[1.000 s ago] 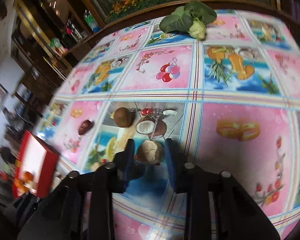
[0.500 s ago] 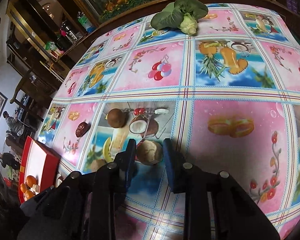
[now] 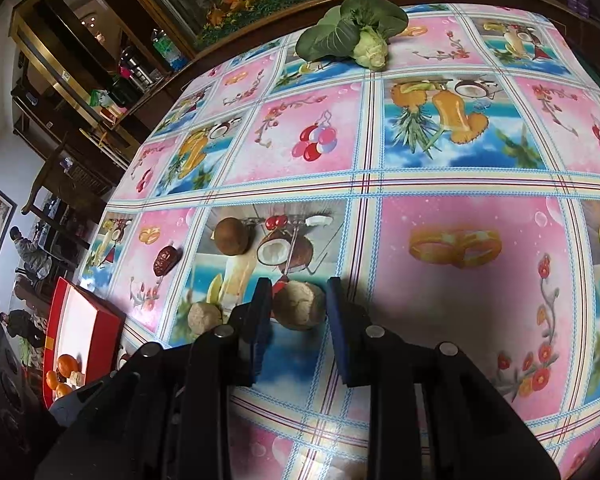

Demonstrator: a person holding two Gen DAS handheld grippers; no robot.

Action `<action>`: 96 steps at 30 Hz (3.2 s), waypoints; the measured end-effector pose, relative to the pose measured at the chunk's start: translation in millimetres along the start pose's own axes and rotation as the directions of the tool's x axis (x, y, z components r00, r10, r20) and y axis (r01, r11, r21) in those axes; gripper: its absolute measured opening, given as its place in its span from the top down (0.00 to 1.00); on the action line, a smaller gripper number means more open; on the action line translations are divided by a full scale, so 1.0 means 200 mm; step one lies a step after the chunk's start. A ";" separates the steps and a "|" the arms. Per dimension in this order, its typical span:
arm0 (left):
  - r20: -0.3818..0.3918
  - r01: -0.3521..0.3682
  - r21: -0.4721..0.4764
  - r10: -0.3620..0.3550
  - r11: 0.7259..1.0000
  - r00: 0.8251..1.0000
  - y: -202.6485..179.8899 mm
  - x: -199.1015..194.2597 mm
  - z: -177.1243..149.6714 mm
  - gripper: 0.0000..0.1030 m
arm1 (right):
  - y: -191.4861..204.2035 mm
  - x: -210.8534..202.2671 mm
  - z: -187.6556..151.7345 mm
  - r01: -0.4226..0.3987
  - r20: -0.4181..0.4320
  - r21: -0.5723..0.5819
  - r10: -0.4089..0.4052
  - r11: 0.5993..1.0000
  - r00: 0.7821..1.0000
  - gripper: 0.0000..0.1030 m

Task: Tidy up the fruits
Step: 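Grasp the brown nut with the right gripper while the left gripper grasps the tofu cube, then carry the nut into the tray and open the right gripper while the left releases the tofu cube, then move the right tool to another brown nut while the left tool reaches another tofu cube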

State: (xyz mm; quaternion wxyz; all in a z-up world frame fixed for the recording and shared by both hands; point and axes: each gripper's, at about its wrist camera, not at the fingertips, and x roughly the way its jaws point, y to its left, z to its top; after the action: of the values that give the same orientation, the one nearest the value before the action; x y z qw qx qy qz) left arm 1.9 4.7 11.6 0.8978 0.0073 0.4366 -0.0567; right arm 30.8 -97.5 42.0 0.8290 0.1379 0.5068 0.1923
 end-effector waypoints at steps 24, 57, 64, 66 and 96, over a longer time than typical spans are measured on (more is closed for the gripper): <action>0.165 -0.219 -0.220 0.258 0.951 0.952 0.67 -0.87 -0.51 0.87 | 0.63 -0.27 -0.34 -0.322 0.122 -0.302 0.371 0.897 0.921 0.71; 0.063 -0.421 -0.281 0.454 0.862 0.889 0.96 -0.75 -0.68 0.86 | 1.27 0.01 -0.98 -0.493 -0.318 -0.637 0.381 0.593 0.868 0.71; 0.035 -0.449 -0.297 0.479 0.843 0.877 0.98 -0.77 -0.70 0.55 | 1.26 -0.02 -0.96 -0.487 -0.312 -0.636 0.377 0.599 0.872 0.71; 0.050 -0.441 -0.309 0.478 0.842 0.877 0.97 -0.79 -0.69 0.33 | 1.25 -0.03 -0.93 -0.490 -0.304 -0.626 0.388 0.607 0.870 0.71; 0.144 -0.258 -0.003 0.256 0.966 0.956 0.31 -0.63 -0.35 0.21 | 0.14 -0.13 -0.20 0.066 0.082 -0.366 -0.039 0.928 0.996 0.56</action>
State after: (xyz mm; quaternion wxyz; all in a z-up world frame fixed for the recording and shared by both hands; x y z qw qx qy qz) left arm -122.6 82.5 64.7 0.9265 0.0668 0.3659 0.0567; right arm -20.2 -82.4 56.7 0.8630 -0.0265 0.4345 0.2565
